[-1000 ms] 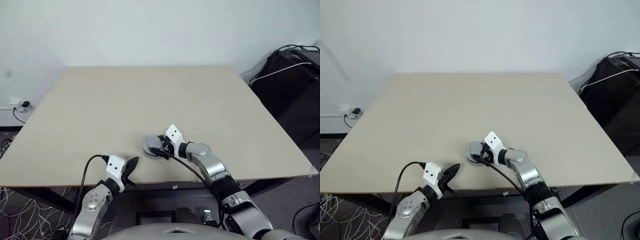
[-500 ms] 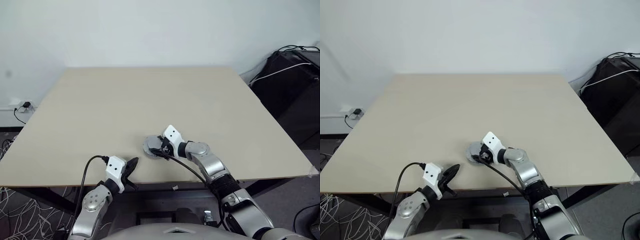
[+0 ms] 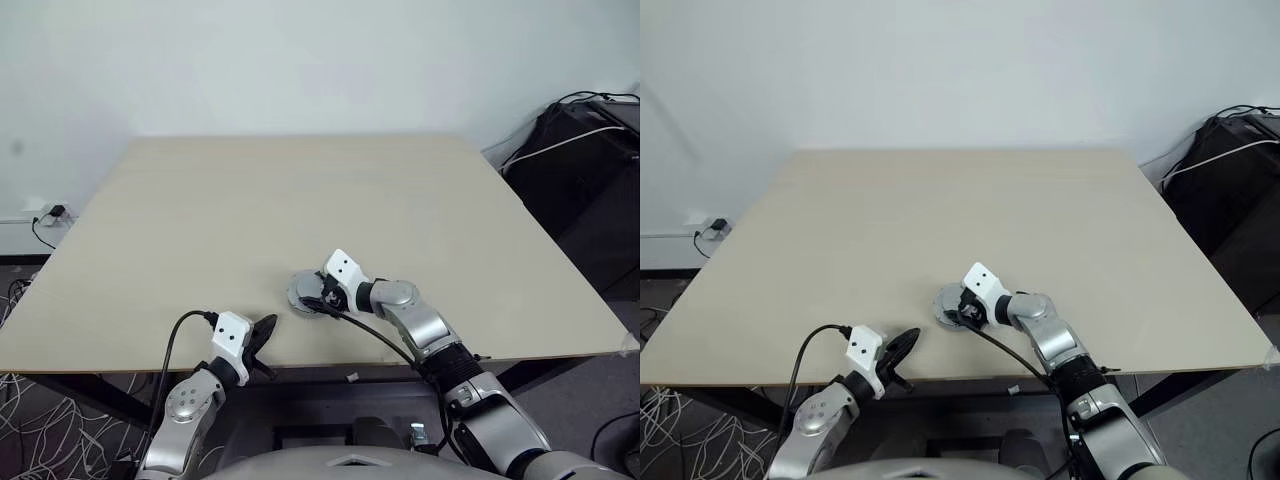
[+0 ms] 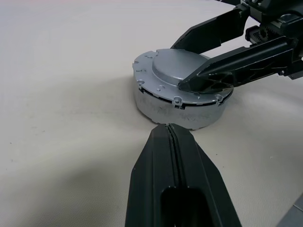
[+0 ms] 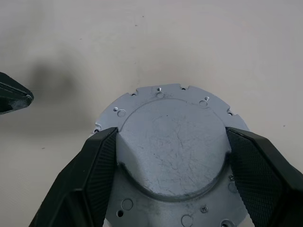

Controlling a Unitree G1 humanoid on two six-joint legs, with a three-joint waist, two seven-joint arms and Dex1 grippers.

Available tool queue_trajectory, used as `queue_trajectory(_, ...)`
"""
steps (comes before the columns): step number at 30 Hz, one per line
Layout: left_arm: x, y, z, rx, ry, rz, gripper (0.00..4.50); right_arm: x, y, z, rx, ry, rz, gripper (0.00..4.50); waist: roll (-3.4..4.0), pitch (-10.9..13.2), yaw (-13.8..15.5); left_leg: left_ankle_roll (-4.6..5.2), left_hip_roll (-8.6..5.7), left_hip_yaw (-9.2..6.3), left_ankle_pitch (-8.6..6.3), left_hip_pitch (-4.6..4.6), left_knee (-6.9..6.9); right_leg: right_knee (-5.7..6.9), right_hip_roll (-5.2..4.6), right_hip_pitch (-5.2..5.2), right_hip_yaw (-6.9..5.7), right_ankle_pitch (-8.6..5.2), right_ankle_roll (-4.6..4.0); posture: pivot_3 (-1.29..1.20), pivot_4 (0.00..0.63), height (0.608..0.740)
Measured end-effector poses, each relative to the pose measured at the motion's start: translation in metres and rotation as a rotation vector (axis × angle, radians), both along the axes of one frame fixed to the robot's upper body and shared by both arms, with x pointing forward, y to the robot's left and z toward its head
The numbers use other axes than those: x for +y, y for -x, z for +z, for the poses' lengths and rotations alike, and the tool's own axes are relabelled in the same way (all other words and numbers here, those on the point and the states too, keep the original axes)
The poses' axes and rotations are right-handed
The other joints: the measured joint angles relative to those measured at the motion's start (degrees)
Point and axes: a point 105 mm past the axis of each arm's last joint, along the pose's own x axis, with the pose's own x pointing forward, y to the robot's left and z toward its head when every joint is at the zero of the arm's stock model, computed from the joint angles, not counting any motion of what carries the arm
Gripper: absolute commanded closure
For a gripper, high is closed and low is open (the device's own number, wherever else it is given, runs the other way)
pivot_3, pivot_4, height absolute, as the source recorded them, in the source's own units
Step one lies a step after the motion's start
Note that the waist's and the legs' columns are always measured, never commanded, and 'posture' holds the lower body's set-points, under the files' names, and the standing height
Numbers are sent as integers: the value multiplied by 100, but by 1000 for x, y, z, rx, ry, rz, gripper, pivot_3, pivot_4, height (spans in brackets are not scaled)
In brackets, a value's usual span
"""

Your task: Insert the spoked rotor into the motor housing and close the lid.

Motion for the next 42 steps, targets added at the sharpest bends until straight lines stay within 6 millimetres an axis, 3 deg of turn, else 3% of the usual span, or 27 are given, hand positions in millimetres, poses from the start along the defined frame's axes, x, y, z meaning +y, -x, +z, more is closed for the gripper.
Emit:
queue_trajectory(26, -4, -3, 6, -2, -1, -6, 4500, -1, -3, -1, 4, 58, 11, 1262, 8, -9, 37, -24, 4, -4, -14, 3, 0, 2, -1, 1, -2, -8, 30, 0, 0, 740)
queue_trajectory(30, -1, -23, 19, -55, 14, 60, 4500, -1, -3, -1, 3, 59, 7, 1262, 8, -9, 43, -22, 3, -7, -12, 3, 2, 3, -1, 2, -4, -4, 35, 0, 0, 740)
queue_trajectory(35, 23, -66, 34, -10, 106, 250, 4500, -1, -3, -1, 2, 59, 5, 1262, 7, -11, 40, 2, -11, -15, 7, 4, 6, 2, 8, 10, -12, -1, 42, 0, 0, 740)
queue_trajectory(39, 28, -80, 34, 123, 227, 266, 4500, 0, -2, 0, 0, 56, 7, 1262, 1, -9, 28, 3, -14, -16, 9, 3, 12, -1, 14, 12, -14, -1, 42, 0, 0, 740)
queue_trajectory(42, 18, -83, 37, 206, 331, 193, 4500, 0, -2, 0, -1, 56, 6, 1262, -1, -8, 22, 2, -15, -14, 9, 3, 14, -3, 14, 14, -13, -1, 42, 0, 0, 740)
